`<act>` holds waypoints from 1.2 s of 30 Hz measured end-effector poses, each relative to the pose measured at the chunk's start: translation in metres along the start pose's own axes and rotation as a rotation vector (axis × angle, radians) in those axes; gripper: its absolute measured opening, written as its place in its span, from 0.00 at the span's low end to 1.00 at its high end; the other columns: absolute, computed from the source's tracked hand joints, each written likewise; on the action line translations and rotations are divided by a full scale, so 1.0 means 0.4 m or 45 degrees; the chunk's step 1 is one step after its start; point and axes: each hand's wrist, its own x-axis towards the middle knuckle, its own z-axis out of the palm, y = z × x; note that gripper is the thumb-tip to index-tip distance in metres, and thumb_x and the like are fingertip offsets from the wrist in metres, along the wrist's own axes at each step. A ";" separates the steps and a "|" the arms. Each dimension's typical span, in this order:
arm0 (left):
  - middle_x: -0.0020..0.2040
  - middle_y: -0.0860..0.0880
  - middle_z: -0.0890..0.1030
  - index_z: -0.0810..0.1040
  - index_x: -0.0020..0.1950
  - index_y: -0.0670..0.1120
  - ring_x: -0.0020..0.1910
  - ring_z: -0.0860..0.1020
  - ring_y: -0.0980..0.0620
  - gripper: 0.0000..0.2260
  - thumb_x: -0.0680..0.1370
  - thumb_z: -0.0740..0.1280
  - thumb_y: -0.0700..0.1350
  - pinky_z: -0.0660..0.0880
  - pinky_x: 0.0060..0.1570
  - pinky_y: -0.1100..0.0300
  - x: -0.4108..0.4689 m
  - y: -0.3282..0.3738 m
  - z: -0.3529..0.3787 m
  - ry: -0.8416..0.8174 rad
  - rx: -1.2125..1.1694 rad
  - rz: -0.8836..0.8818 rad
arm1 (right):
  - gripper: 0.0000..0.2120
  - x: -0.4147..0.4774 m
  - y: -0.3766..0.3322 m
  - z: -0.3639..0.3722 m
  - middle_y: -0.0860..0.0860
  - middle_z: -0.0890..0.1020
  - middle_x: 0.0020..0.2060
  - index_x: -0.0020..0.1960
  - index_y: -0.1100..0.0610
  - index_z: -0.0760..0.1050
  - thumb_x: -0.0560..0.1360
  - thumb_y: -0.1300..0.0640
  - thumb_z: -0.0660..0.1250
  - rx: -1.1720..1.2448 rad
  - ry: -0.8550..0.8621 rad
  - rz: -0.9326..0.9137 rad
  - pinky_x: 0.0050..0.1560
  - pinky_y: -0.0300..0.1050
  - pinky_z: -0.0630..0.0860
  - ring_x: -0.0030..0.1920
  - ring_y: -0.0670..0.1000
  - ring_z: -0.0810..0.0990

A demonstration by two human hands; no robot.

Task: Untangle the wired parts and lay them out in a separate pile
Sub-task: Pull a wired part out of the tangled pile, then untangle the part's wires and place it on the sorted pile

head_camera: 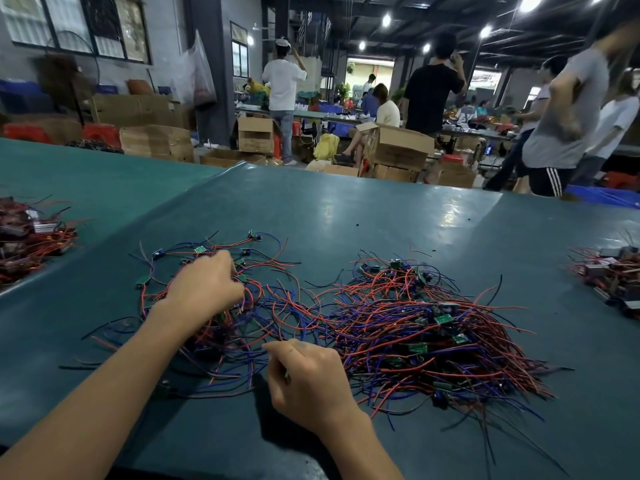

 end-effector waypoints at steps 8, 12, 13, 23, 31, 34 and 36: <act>0.51 0.45 0.80 0.81 0.54 0.49 0.50 0.79 0.45 0.07 0.76 0.69 0.45 0.77 0.55 0.51 -0.026 0.043 -0.148 0.487 -0.519 0.225 | 0.07 -0.002 0.001 0.010 0.50 0.84 0.36 0.48 0.57 0.83 0.71 0.60 0.69 0.018 0.017 0.016 0.27 0.45 0.76 0.33 0.52 0.82; 0.48 0.45 0.86 0.82 0.55 0.47 0.45 0.85 0.50 0.08 0.77 0.71 0.38 0.81 0.47 0.55 -0.054 0.065 -0.146 0.088 -1.082 0.308 | 0.07 -0.005 0.001 0.013 0.49 0.83 0.34 0.48 0.57 0.84 0.70 0.61 0.71 -0.057 0.096 0.013 0.29 0.44 0.76 0.31 0.51 0.80; 0.47 0.44 0.86 0.82 0.56 0.44 0.44 0.85 0.51 0.08 0.77 0.71 0.36 0.82 0.45 0.56 -0.062 0.070 -0.135 -0.062 -1.331 0.298 | 0.07 -0.005 0.001 0.013 0.49 0.82 0.34 0.48 0.57 0.84 0.70 0.61 0.71 -0.067 0.125 0.022 0.30 0.44 0.76 0.32 0.51 0.80; 0.45 0.44 0.81 0.77 0.55 0.35 0.37 0.79 0.55 0.11 0.73 0.69 0.36 0.79 0.35 0.59 -0.063 0.084 0.015 -0.616 -2.786 -0.293 | 0.10 -0.003 0.012 -0.001 0.50 0.85 0.44 0.54 0.60 0.83 0.77 0.60 0.66 0.130 0.407 0.267 0.41 0.42 0.80 0.41 0.49 0.84; 0.43 0.45 0.76 0.75 0.59 0.38 0.25 0.67 0.60 0.11 0.77 0.64 0.38 0.59 0.17 0.69 -0.049 0.043 0.084 -0.944 -2.924 -0.423 | 0.10 -0.002 0.020 -0.019 0.41 0.79 0.38 0.54 0.48 0.77 0.80 0.49 0.58 0.378 0.603 0.771 0.39 0.32 0.69 0.35 0.41 0.75; 0.43 0.46 0.75 0.78 0.58 0.37 0.26 0.64 0.62 0.11 0.78 0.67 0.41 0.55 0.16 0.71 -0.081 0.053 0.126 -1.092 -2.801 -0.377 | 0.12 0.004 0.029 -0.017 0.44 0.82 0.40 0.56 0.53 0.81 0.79 0.50 0.64 0.432 0.548 0.771 0.42 0.39 0.75 0.38 0.43 0.79; 0.41 0.47 0.74 0.81 0.55 0.36 0.25 0.62 0.62 0.11 0.77 0.68 0.40 0.55 0.15 0.71 -0.107 0.066 0.158 -1.199 -2.785 -0.373 | 0.10 0.007 0.032 -0.014 0.45 0.84 0.42 0.57 0.53 0.83 0.78 0.53 0.68 0.449 0.489 0.728 0.45 0.42 0.78 0.41 0.44 0.82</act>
